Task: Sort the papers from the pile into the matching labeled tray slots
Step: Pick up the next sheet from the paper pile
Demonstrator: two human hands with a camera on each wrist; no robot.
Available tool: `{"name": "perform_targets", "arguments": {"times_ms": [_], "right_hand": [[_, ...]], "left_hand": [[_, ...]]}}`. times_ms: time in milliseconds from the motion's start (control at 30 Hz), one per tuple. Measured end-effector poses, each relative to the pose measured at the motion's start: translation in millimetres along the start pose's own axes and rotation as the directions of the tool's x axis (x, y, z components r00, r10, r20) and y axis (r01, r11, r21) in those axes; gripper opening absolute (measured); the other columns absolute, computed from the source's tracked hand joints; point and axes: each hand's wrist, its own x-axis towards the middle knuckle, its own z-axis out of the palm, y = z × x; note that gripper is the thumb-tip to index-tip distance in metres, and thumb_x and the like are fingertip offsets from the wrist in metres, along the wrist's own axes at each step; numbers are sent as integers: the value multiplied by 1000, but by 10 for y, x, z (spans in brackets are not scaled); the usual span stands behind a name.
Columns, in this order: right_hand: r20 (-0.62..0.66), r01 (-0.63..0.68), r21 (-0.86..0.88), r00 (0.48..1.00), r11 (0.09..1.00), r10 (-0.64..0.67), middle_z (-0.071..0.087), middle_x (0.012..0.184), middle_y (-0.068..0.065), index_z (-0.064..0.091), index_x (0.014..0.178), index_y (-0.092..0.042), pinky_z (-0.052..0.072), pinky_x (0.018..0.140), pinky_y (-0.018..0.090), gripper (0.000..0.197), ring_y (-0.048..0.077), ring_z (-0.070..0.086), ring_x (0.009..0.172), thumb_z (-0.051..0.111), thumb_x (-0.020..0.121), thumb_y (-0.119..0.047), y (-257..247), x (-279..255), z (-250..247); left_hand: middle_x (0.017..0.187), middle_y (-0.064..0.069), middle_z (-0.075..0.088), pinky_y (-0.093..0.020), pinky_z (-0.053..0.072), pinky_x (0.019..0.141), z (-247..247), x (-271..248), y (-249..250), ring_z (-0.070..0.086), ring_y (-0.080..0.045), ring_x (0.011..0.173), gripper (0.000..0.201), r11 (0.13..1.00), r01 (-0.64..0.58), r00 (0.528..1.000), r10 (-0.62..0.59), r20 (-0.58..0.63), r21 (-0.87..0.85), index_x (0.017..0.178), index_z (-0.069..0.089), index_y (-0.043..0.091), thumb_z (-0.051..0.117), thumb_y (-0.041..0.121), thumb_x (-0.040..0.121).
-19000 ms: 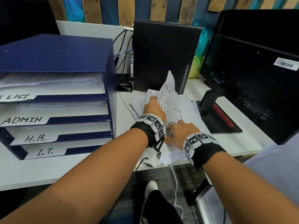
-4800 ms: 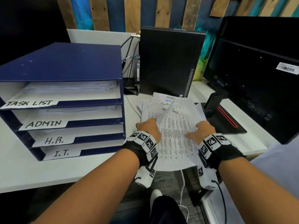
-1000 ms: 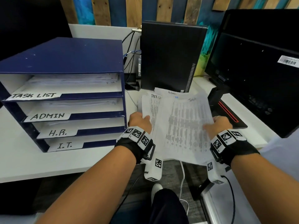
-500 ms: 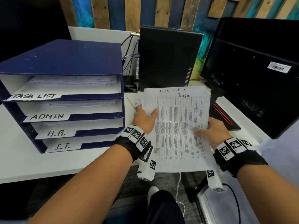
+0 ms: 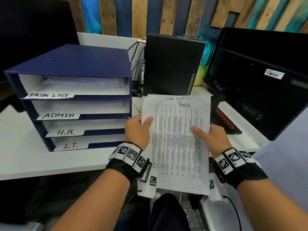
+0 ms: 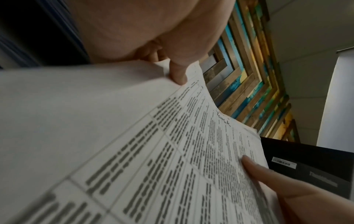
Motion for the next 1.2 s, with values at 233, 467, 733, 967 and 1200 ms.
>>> {"name": "perform_targets", "arguments": {"times_ms": [233, 467, 733, 967, 1200], "right_hand": [[-40, 79, 152, 996, 985, -74, 75, 110, -6, 68, 124, -19, 57, 93, 45, 27, 15, 72, 102, 64, 97, -24, -136, -365, 217], [116, 126, 207, 982, 970, -152, 75, 113, -6, 68, 120, -20, 54, 98, 44, 22, 12, 71, 105, 60, 99, -22, -344, -680, 629], [387, -17, 264, 918, 964, -90, 76, 110, 2, 66, 119, -14, 57, 94, 46, 21, 19, 73, 101, 53, 103, -17, -617, -970, 1415], [327, -72, 362, 944, 929, -54, 75, 112, 2, 68, 117, -13, 56, 95, 44, 22, 21, 71, 104, 51, 104, -14, -943, -973, 1827], [189, -24, 321, 981, 947, -39, 74, 95, 2, 66, 89, -16, 58, 87, 43, 16, 24, 72, 92, 55, 99, -17, -1506, -591, 1928]], "left_hand": [[89, 4, 70, -29, 53, 70, -321, -232, 21, 66, -12, 79, 29, 999, -30, 1000, 30, -6, -39, 89, 65, 17, 49, 38, 101], [92, 1, 69, -34, 55, 75, -1010, -304, -116, 64, -16, 82, 29, 999, -33, 983, 33, -180, 7, 94, 67, 10, 48, 31, 102], [69, -9, 52, -30, 30, 51, -2036, -28, 82, 45, -22, 61, 38, 971, 75, 922, 20, -388, 229, 73, 57, -1, 50, 25, 100], [63, -8, 43, -27, 35, 52, -2495, 173, 420, 42, -23, 56, 32, 956, 140, 942, -48, -333, 258, 72, 54, 13, 53, 37, 93], [97, -6, 73, -30, 56, 53, -2721, 32, 326, 68, -19, 73, 23, 921, 387, 922, -387, 11, -55, 105, 67, 15, 60, 33, 93]]}}
